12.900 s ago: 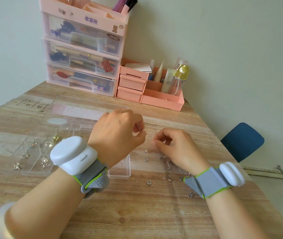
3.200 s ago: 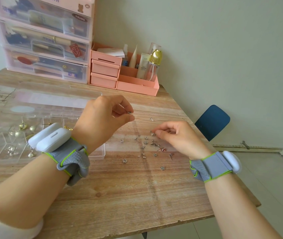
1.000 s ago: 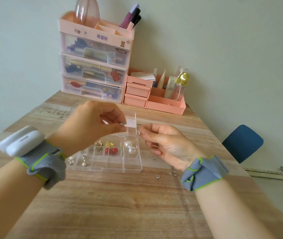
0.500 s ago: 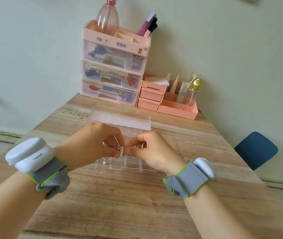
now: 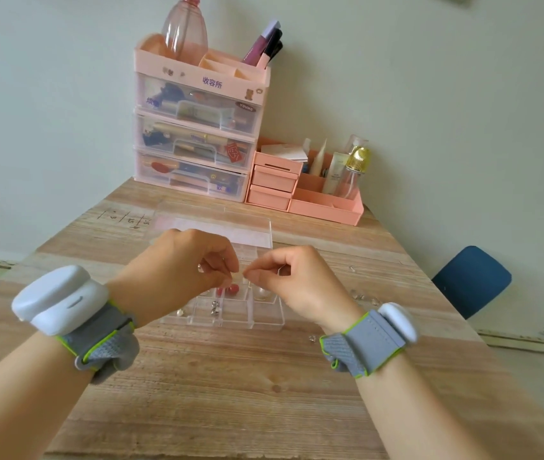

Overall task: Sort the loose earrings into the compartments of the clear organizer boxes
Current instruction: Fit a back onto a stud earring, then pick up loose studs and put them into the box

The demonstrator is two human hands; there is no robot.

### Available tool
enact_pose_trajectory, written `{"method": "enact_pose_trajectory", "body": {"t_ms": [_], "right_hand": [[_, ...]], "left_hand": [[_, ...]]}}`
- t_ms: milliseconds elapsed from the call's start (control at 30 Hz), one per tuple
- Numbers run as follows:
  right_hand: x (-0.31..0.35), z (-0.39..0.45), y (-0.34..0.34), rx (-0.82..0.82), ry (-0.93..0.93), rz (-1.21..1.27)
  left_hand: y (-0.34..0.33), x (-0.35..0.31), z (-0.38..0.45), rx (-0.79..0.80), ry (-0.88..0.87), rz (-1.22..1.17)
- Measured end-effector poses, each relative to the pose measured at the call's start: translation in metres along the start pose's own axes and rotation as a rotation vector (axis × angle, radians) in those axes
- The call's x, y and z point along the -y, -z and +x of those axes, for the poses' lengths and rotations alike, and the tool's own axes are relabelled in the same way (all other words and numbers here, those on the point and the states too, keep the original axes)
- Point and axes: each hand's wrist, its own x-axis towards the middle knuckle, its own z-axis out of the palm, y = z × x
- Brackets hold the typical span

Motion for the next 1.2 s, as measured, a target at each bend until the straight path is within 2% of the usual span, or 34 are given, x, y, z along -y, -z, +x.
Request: {"method": "enact_pose_trajectory", "body": {"t_ms": [367,800,1200], "right_hand": [[-0.038,-0.012,0.052,-0.172,-0.067,0.020],[-0.094,-0.022,0.098,-0.306,-0.213,-0.065],[-0.129,-0.021,0.099,-0.342,-0.384,-0.217]], "left_hand": [[-0.036,-0.032,0.027,-0.036,0.019,-0.164],[-0.071,-0.058,0.064,0.047,-0.052,-0.122],[-0.082,-0.058,0.065,0.021,-0.090,-0.110]]}}
